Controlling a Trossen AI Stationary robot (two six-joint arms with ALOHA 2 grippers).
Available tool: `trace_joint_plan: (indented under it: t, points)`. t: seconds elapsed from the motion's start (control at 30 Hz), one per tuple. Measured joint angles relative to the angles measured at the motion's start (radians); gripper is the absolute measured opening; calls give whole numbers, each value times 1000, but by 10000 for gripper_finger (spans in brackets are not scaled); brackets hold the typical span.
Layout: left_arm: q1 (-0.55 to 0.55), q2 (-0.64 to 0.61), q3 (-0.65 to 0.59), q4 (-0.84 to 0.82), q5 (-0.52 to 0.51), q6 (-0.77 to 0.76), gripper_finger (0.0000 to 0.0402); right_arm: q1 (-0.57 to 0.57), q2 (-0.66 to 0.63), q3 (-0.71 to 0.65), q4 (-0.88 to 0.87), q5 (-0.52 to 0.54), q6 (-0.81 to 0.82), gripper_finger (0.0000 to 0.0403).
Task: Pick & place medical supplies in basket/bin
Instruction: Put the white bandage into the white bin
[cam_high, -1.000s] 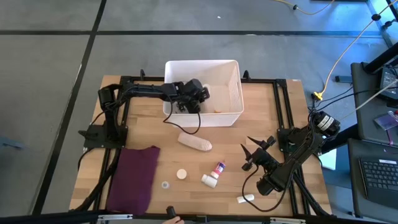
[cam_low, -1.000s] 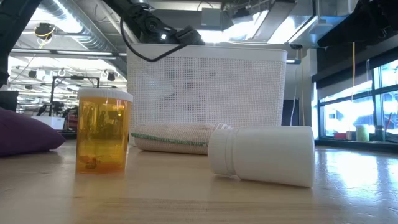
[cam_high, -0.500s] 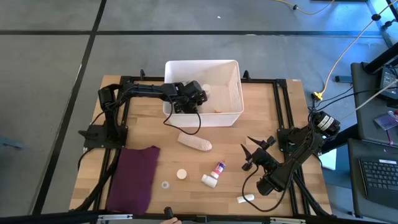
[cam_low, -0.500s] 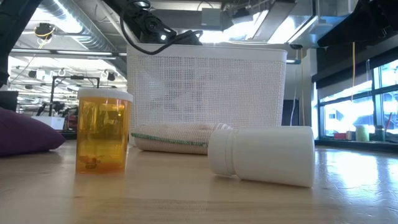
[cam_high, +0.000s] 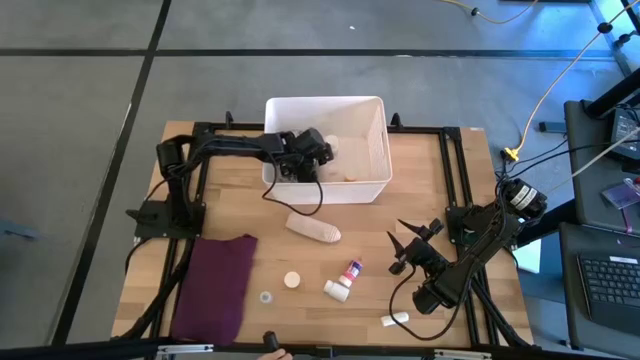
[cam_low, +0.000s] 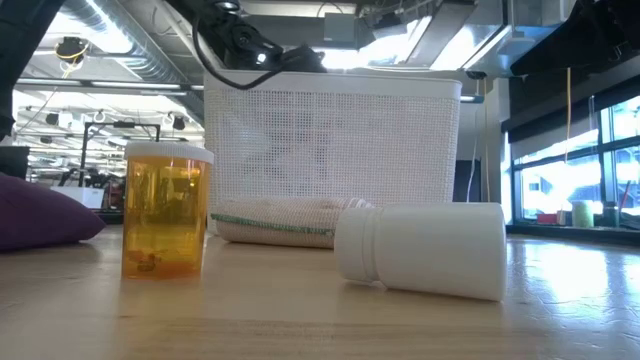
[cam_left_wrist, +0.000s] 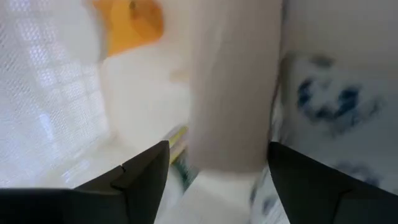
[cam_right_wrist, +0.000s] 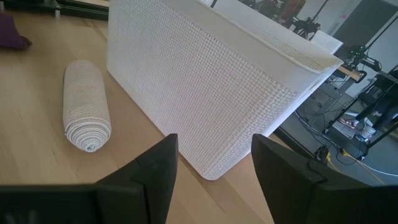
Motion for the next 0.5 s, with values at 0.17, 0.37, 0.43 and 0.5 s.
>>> trace_joint_plan:
  t: [0.17,0.37,0.43,0.5]
  points:
    - [-2,-70,0,69,-56,32,265,0,0,0,1,0,0,207]
    - [-6,-239,0,154,-73,-7,265,0,0,0,0,0,0,207]
    - [-18,-306,0,182,-75,-75,265,0,0,0,1,-1,0,207]
    - [-41,-374,0,189,-70,-194,265,0,0,0,1,-1,0,207]
